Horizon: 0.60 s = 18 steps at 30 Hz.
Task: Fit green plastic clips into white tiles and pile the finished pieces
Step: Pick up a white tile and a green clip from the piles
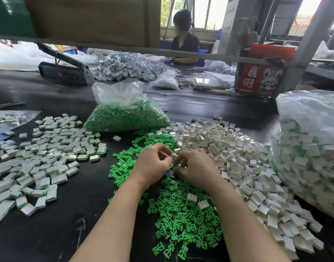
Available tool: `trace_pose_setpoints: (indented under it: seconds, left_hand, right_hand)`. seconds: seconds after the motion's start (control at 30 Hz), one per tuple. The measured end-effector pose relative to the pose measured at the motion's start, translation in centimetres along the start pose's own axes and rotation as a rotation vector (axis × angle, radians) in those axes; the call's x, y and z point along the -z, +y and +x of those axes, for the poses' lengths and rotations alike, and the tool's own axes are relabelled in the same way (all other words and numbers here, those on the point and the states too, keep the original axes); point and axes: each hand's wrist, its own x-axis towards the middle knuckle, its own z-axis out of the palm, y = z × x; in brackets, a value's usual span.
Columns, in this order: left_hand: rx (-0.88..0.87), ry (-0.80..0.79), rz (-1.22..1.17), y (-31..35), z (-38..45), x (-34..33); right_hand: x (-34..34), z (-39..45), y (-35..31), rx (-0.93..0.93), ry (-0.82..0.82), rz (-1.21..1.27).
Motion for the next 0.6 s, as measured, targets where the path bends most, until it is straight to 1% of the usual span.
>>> trace_pose_setpoints:
  seconds: [0.1,0.2,0.37,0.43,0.53,0.6]
  left_hand:
    - [0.011,0.029,-0.007,-0.1,0.1,0.0]
    - [0.022,0.049,-0.073,-0.1,0.2,-0.1]
    - [0.051,-0.022,-0.352,0.1,0.2,-0.1]
    - [0.050,-0.040,-0.463,0.3,0.1,-0.1]
    - [0.027,-0.039,-0.594,0.6,0.1,0.1]
    - [0.024,-0.053,-0.678,0.8,0.0,0.3]
  right_hand:
    - [-0.2,0.0,0.2,0.009,0.018,0.010]
    - [-0.5,0.0,0.3,0.012,0.033,0.025]
    - [-0.3,0.1,0.3,-0.016,0.080,0.156]
    - [0.0,0.0,0.3,-0.026,0.120,0.343]
    - [0.8,-0.2,0.2,-0.044,0.210,0.779]
    - [1.4,-0.4,0.3,-0.059,0.239,1.047]
